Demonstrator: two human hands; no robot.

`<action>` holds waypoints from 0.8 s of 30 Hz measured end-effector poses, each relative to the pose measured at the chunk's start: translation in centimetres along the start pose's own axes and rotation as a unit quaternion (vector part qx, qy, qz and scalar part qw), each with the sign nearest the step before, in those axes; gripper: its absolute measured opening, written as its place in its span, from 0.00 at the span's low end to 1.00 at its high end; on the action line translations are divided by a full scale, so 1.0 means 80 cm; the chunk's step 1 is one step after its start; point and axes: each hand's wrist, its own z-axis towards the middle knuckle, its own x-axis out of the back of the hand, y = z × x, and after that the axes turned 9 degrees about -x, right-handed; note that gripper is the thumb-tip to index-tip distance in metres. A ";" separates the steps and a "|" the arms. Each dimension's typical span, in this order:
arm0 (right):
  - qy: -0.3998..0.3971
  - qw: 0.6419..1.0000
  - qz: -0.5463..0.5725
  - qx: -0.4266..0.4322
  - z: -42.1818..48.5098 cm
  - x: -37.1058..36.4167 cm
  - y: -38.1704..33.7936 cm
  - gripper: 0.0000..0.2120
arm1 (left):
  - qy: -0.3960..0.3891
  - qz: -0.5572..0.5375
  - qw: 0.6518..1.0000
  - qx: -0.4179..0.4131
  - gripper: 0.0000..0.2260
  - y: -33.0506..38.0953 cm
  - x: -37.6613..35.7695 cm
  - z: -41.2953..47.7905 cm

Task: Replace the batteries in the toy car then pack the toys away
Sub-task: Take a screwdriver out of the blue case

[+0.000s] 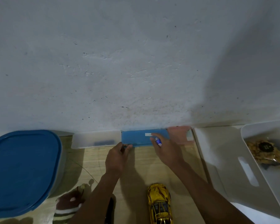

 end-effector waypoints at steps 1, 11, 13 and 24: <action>-0.008 0.999 -0.030 -0.005 -0.002 -0.004 0.001 0.21 | 0.004 -0.012 1.000 -0.007 0.08 0.000 0.000 -0.002; -0.015 0.998 -0.063 -0.017 0.000 -0.014 0.006 0.22 | 0.060 -0.160 0.985 0.027 0.16 0.023 -0.004 -0.047; -0.021 0.997 -0.071 -0.019 0.000 -0.016 0.011 0.22 | 0.043 -0.100 0.994 -0.001 0.20 0.021 -0.006 -0.049; -0.014 0.998 -0.058 -0.021 -0.003 -0.025 0.017 0.22 | -0.032 0.134 0.988 -0.062 0.15 0.033 0.003 -0.027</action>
